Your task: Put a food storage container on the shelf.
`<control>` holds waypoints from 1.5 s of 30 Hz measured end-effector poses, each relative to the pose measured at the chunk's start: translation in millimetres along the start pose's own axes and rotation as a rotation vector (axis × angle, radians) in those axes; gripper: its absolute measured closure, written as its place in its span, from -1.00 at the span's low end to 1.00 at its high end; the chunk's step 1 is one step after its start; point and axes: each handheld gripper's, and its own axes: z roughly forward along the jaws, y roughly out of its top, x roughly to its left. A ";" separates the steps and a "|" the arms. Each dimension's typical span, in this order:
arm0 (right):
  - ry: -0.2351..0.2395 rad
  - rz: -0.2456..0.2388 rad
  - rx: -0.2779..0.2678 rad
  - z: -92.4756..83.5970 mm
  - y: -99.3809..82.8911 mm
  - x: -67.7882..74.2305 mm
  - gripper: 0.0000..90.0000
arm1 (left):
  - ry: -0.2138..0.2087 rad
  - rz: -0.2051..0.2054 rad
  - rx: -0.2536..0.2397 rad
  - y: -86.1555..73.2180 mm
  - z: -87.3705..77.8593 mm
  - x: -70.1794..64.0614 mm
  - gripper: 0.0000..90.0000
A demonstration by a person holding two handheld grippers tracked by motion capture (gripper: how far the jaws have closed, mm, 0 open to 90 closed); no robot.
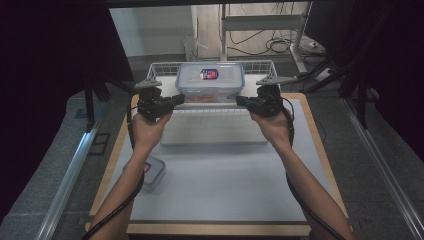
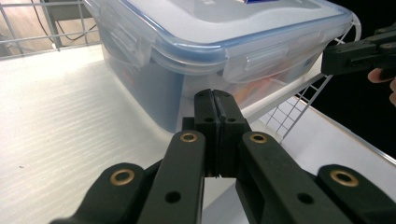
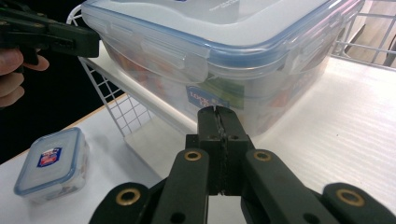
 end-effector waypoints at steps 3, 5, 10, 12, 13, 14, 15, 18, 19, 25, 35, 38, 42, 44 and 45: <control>-0.011 0.009 0.003 2.4 1.2 -2.3 1.00 | -0.005 0.001 0.006 -0.4 3.8 -0.2 0.99; -0.014 0.019 0.007 3.9 1.7 -4.1 1.00 | -0.008 -0.003 0.007 -0.6 4.7 -1.5 0.98; -0.008 0.016 0.004 3.5 0.1 -2.5 1.00 | -0.026 0.004 -0.004 -2.2 0.9 -5.9 0.97; 0.001 0.010 -0.004 0.3 -1.1 0.2 0.99 | -0.036 0.014 -0.014 -4.2 -4.2 -9.1 0.94; 0.002 0.002 -0.005 -1.6 -1.9 1.8 0.99 | -0.039 0.019 -0.015 -5.5 -6.4 -11.3 0.92; 0.005 -0.004 -0.005 -3.6 -3.0 3.3 0.98 | -0.041 0.023 -0.016 -6.6 -8.1 -13.0 0.89; 0.008 -0.007 -0.006 -5.0 -4.0 4.3 0.97 | -0.044 0.029 -0.017 -9.1 -10.5 -15.9 0.87; 0.023 -0.012 -0.010 -11.1 -9.6 7.7 0.90 | -0.049 0.043 -0.011 -16.7 -14.3 -23.5 0.75; 0.028 -0.013 -0.010 -13.1 -11.5 8.7 0.88 | -0.046 0.054 -0.001 -20.2 -15.1 -26.7 0.72; 0.043 -0.041 -0.003 -24.7 -25.4 16.5 0.69 | -0.050 0.091 0.025 -39.4 -20.4 -38.6 0.46; 0.064 -0.067 0.045 -39.0 -63.3 29.4 0.38 | -0.042 0.137 0.089 -80.5 -27.7 -56.3 -0.03; 0.062 -0.061 0.062 -43.2 -75.8 31.5 0.26 | -0.033 0.147 0.104 -93.2 -30.1 -59.8 -0.19; 0.045 -0.063 0.067 -49.3 -90.8 35.9 0.10 | -0.029 0.153 0.113 -109.3 -33.3 -63.2 -0.36; 0.035 -0.067 0.073 -51.8 -97.7 38.6 0.01 | -0.024 0.164 0.120 -116.1 -35.0 -64.9 -0.42; 0.029 -0.069 0.079 -52.7 -100.2 39.6 -0.03 | -0.028 0.165 0.122 -121.0 -36.1 -66.0 -0.45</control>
